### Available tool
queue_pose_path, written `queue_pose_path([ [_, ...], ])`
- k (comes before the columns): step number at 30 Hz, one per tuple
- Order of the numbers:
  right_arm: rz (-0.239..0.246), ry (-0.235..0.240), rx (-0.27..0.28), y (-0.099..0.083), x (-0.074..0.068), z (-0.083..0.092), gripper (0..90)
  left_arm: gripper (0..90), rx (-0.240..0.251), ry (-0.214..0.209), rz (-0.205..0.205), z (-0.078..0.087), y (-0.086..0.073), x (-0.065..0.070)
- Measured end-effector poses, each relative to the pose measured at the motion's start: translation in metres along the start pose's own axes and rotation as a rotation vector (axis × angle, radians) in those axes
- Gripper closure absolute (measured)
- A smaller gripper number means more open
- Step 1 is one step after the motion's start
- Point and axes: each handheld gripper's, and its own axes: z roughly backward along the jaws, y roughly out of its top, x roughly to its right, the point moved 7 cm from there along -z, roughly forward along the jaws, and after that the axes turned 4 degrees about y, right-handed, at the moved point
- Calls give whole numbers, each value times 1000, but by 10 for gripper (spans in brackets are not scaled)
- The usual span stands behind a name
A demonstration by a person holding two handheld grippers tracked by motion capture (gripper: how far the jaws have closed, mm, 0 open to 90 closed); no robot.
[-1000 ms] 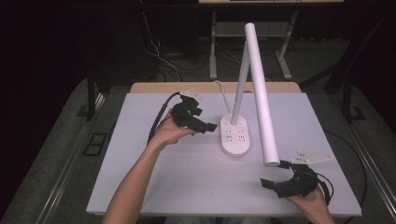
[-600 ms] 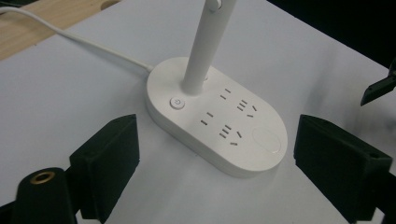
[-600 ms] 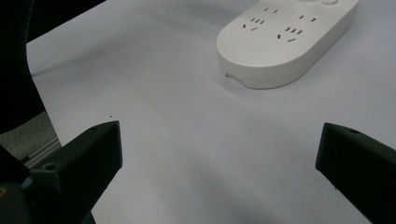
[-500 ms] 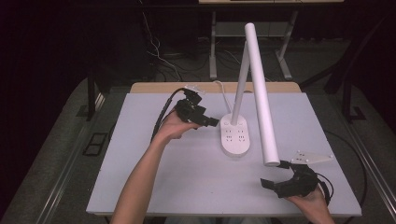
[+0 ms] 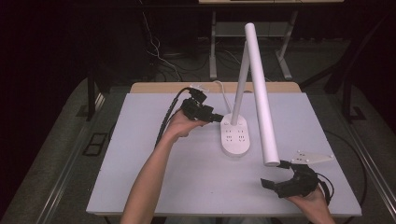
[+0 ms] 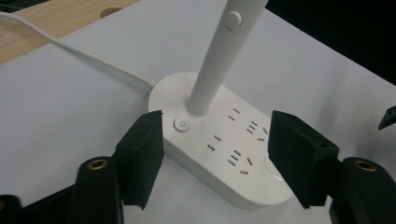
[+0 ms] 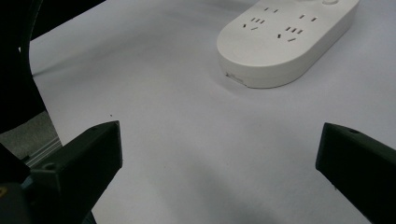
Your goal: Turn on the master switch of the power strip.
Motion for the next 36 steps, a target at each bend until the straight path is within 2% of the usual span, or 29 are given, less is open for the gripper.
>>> queue_pose_path([
  [6,0,1,-3,0,0,-1,1,473,20,4,14,-7,3,-2],
  [8,-1,3,-5,0,-1,-1,1,488,22,5,15,-9,4,-3],
  [10,1,5,-9,-1,-2,-2,1,516,33,12,28,-12,5,-3],
  [11,4,5,-9,-1,-2,-2,1,547,49,14,49,-15,6,-3],
  [12,3,4,-8,0,-2,-2,1,568,42,12,37,-16,5,-4],
  [13,2,5,-8,0,-2,-2,1,587,60,11,61,-18,6,-2],
  [14,2,5,-8,0,-2,-2,1,587,43,15,42,-19,5,-4],
  [15,1,4,-8,0,-2,-2,1,632,43,13,46,-22,4,-5],
  [18,1,3,-5,0,-1,-1,1,673,55,5,64,-28,4,-5],
  [19,2,3,-6,0,-1,-1,1,724,57,0,76,-30,4,-5],
  [20,2,3,-5,0,-1,-2,1,724,58,-2,82,-31,4,-5],
  [21,-1,1,-9,-1,-1,-2,1,787,65,-6,98,-33,4,-5],
  [22,-1,1,-9,-1,-1,-2,1,787,65,-6,100,-34,4,-6],
  [25,3,6,-14,-1,-2,-4,1,885,51,-4,109,-37,2,-8],
  [30,2,8,-13,-1,-3,-3,1,895,41,17,124,-42,0,-10],
  [36,8,6,-9,0,-2,-2,1,895,40,20,150,-48,-2,-12],
])
